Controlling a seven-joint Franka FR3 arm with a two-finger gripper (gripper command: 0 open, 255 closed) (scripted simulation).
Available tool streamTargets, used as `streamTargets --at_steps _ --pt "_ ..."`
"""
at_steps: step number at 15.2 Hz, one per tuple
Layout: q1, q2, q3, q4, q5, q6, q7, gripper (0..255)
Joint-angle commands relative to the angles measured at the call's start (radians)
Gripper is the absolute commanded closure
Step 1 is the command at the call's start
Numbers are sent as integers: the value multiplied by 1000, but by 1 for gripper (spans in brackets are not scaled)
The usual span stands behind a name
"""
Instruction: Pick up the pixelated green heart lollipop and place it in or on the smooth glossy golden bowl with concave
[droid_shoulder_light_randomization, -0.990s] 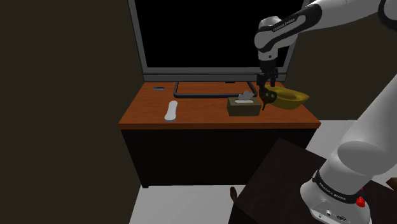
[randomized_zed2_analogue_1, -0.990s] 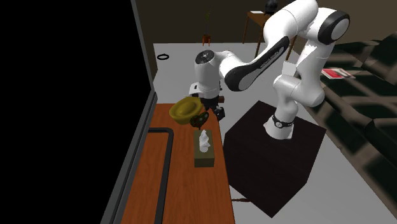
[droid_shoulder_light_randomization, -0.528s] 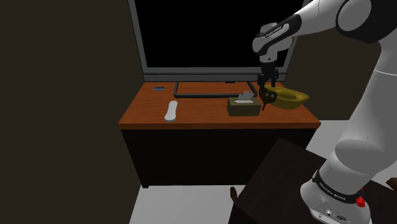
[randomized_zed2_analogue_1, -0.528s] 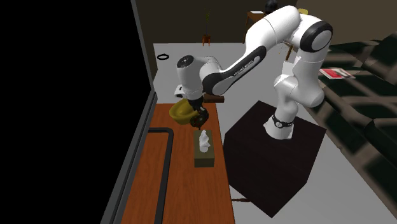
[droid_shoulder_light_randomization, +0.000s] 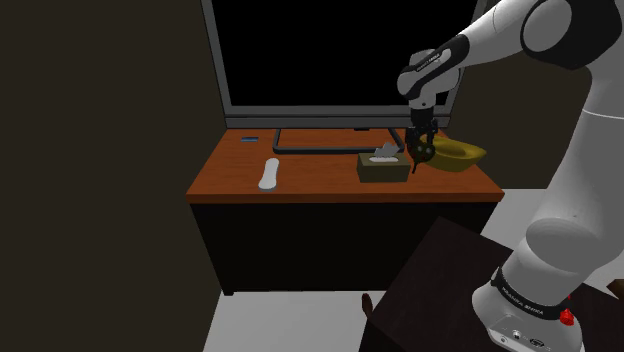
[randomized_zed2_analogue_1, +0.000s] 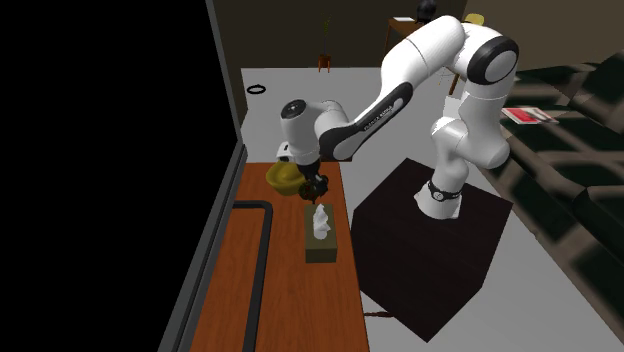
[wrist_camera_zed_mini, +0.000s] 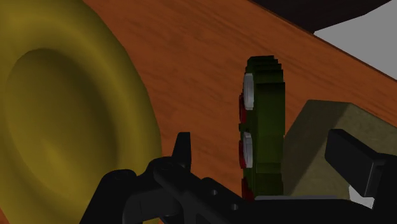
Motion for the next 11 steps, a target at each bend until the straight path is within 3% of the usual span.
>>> streamTargets --at_steps 1,6,7,11 --pt "0 1 0 -5 0 6 0 0" --pt "0 1 0 -5 0 6 0 0" --pt "0 1 0 -5 0 6 0 255" --pt "0 1 0 -5 0 6 0 255"
